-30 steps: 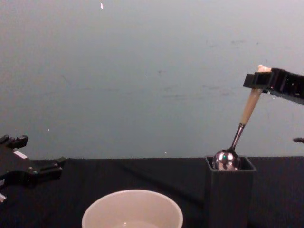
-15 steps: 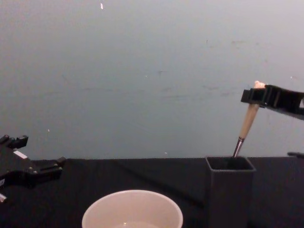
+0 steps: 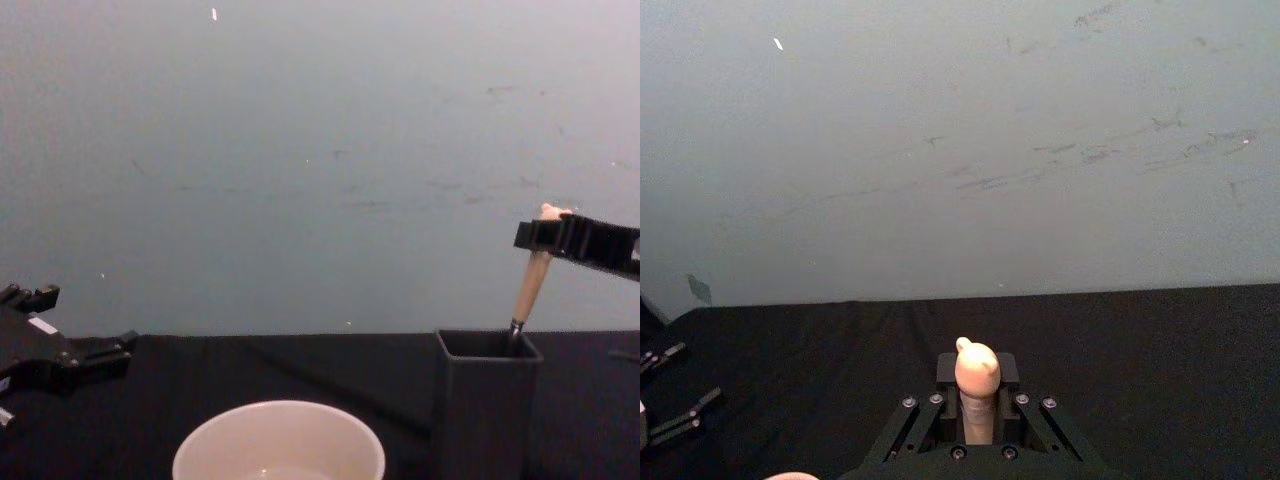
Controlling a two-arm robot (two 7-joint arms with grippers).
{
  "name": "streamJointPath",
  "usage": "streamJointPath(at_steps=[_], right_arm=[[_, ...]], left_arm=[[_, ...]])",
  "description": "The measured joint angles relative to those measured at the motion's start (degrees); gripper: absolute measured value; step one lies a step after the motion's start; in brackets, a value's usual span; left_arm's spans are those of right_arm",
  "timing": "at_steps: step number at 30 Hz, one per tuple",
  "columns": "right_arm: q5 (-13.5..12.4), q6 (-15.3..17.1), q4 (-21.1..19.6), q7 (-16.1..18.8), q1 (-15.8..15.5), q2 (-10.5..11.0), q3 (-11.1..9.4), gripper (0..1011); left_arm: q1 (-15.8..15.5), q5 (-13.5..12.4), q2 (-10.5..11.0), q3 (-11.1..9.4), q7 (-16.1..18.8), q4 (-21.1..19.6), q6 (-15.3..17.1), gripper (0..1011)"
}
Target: Pick up the stirring spoon with one hand, stir inside the cup, then place it back in its original position.
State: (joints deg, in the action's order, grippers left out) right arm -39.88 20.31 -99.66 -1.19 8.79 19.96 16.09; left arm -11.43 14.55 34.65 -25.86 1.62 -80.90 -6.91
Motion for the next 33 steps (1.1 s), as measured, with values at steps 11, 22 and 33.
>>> streamJointPath(at_steps=[11, 22, 33], right_arm=[[1.3, 0.7, 1.6, 0.8, 0.1, -0.8, -0.1, 226], [2.4, 1.8, 2.6, 1.8, 0.3, -1.2, 0.1, 226], [3.2, 2.6, 3.4, 2.6, 0.3, -1.6, 0.3, 226]], left_arm=[[0.0, 0.0, 0.0, 0.0, 0.0, 0.0, 0.0, 1001], [0.0, 0.0, 0.0, 0.0, 0.0, 0.0, 0.0, 1001], [0.0, 0.0, 0.0, 0.0, 0.0, 0.0, 0.0, 1001]])
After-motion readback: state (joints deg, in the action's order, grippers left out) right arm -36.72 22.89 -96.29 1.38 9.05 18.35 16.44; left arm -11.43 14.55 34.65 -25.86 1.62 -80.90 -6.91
